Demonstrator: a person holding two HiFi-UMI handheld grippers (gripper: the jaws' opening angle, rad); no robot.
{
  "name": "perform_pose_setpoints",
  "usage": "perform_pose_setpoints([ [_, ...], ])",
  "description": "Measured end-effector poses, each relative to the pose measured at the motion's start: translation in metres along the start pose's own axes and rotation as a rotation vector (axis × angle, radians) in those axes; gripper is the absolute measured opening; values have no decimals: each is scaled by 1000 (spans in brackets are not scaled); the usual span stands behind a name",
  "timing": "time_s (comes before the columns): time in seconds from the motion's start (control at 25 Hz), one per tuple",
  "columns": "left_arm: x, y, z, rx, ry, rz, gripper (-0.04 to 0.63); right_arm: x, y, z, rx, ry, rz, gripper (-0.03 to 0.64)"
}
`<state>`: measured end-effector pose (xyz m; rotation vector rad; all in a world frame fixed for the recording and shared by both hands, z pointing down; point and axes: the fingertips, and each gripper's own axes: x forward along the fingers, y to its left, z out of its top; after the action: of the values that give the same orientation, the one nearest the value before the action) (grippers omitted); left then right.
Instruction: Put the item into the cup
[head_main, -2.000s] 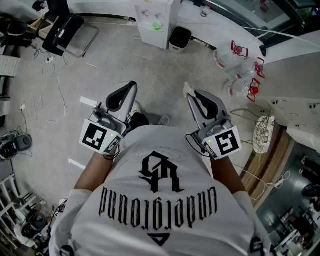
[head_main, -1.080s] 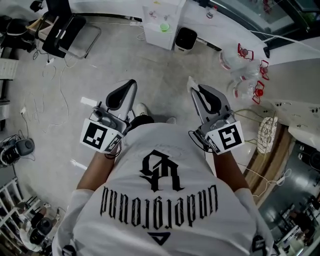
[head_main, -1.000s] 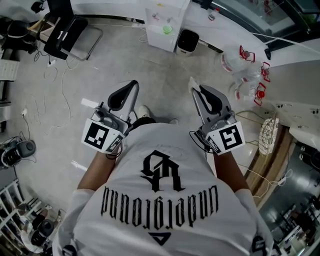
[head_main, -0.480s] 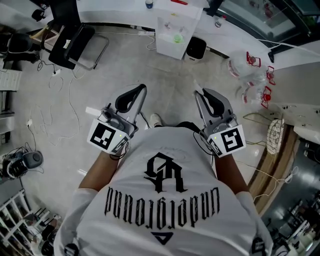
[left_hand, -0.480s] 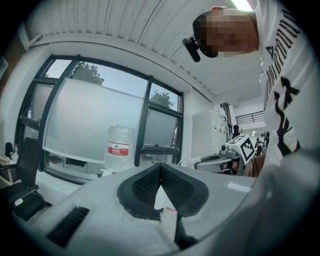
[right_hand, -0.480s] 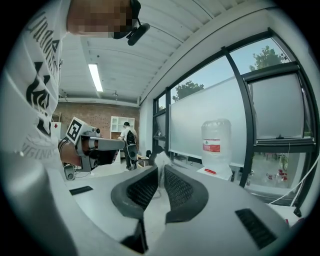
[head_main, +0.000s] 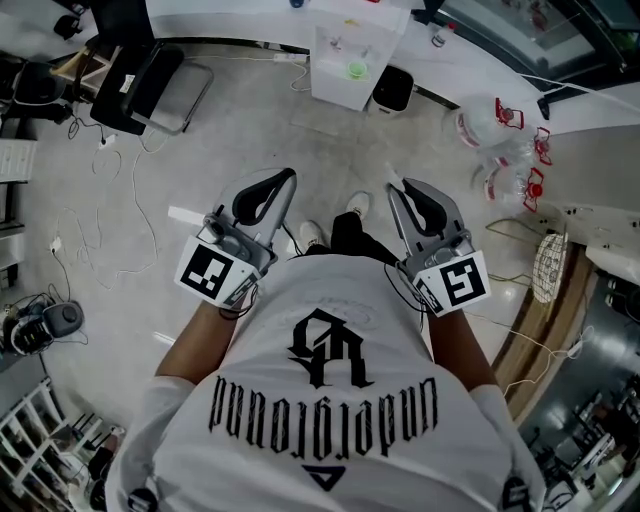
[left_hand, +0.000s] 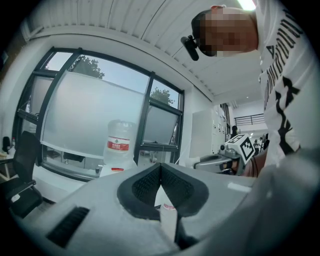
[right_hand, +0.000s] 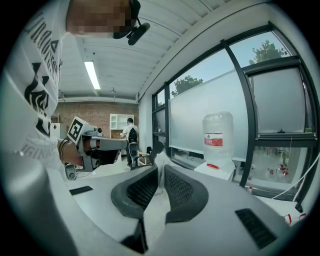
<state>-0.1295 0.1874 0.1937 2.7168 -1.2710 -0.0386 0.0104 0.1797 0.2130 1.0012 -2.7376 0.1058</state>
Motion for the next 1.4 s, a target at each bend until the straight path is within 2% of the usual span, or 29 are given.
perform_pose_setpoints([
  [0.6, 52, 23, -9, -29, 51, 34, 14, 35, -51, -9, 44, 16, 66, 46],
  [0.84, 97, 33, -6, -31, 61, 40, 14, 48, -91, -5, 50, 9, 76, 46],
  [1.16, 164, 23, -7, -21, 59, 12, 14, 41, -155, -9, 51, -13, 71, 46],
  [1.4, 199, 22, -9, -59, 59, 16, 15, 39, -186, -11, 54, -17, 86, 46],
])
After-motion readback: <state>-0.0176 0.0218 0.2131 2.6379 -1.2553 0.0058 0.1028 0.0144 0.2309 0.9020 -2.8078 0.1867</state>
